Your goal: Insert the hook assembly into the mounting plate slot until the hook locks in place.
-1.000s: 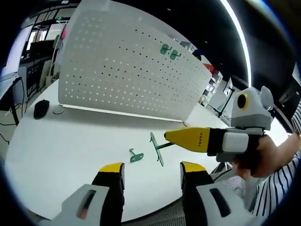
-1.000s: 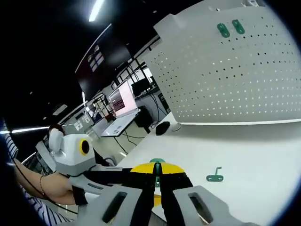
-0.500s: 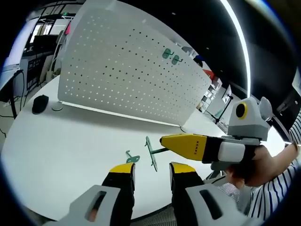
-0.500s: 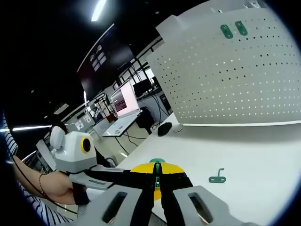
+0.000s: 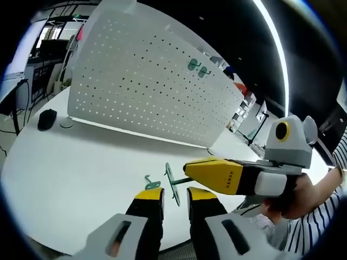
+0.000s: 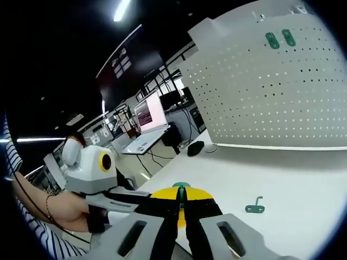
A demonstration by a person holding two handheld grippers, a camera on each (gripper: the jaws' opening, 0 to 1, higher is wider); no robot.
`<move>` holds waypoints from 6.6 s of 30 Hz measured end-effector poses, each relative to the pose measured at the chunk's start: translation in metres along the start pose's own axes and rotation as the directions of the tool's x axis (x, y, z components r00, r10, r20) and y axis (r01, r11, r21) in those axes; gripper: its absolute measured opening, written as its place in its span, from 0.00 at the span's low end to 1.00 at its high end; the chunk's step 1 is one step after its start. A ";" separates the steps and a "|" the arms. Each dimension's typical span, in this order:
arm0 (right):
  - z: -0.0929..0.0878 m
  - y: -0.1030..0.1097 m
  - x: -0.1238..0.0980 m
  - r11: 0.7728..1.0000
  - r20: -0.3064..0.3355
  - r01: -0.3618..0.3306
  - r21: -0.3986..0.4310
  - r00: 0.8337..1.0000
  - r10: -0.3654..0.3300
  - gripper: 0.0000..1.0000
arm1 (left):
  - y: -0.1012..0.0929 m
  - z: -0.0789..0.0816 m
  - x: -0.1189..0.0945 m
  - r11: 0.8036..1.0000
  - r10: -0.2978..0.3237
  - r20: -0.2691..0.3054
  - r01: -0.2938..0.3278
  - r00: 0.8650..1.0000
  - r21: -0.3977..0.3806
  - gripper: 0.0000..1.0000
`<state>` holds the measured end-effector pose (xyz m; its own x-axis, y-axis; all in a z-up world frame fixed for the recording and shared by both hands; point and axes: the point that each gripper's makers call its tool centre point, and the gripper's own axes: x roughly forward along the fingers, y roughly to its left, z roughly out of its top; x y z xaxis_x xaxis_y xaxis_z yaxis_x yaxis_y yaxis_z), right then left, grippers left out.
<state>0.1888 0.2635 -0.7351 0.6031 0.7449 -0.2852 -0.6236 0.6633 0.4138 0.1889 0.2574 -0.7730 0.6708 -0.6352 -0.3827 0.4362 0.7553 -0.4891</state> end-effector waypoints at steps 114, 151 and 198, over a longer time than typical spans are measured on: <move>0.020 -0.018 -0.018 0.998 0.009 0.045 -0.034 0.999 -0.045 0.00 | -0.016 0.013 -0.005 0.952 -0.020 0.074 -0.003 0.997 0.306 0.67; 0.141 -0.135 -0.051 0.859 0.356 0.507 -0.073 0.818 -0.452 0.00 | -0.018 0.018 -0.003 0.975 -0.034 0.097 0.011 0.995 0.222 1.00; 0.259 -0.250 -0.083 0.736 0.537 0.677 0.024 0.612 -0.580 0.00 | -0.010 0.008 0.004 0.981 -0.001 0.039 -0.007 0.999 0.194 0.96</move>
<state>0.4232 0.0168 -0.5914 0.9982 0.0326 0.0497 -0.0389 0.9904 0.1324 0.1916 0.2486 -0.7630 0.6931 -0.6292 -0.3518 0.5398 0.7764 -0.3252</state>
